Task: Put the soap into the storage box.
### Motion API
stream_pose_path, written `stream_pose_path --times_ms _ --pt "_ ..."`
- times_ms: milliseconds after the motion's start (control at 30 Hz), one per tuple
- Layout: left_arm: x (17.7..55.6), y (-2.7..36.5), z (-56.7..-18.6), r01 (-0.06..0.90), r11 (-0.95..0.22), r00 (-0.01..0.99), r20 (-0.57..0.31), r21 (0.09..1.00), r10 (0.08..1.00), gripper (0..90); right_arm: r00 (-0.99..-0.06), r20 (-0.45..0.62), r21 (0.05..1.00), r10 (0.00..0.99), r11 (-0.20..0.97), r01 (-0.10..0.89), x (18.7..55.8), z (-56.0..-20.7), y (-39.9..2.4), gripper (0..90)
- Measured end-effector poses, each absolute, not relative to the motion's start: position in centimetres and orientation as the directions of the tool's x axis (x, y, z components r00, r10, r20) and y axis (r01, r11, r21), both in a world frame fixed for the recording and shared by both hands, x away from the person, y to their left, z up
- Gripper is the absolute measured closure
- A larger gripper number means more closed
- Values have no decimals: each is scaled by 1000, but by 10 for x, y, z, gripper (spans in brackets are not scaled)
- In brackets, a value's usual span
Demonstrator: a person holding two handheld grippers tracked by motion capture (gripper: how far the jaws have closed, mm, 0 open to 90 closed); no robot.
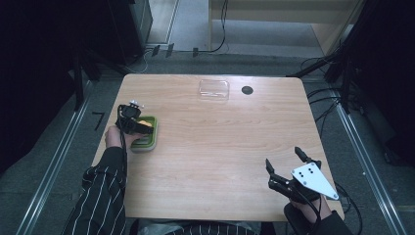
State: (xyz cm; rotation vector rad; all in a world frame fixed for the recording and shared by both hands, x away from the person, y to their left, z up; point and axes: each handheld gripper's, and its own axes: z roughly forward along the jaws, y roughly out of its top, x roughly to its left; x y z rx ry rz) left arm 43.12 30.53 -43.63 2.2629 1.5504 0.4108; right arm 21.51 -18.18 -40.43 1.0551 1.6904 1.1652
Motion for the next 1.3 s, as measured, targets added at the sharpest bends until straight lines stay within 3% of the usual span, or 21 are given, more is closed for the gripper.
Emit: stream_pose_path --times_ms 700,1300 --pt "431 307 -437 827 -362 388 29 430 921 248 -321 -155 957 934 222 185 215 -404 -182 133" --pt "423 307 -423 822 -370 380 67 433 923 106 -321 -154 958 935 220 183 215 -404 -182 133"
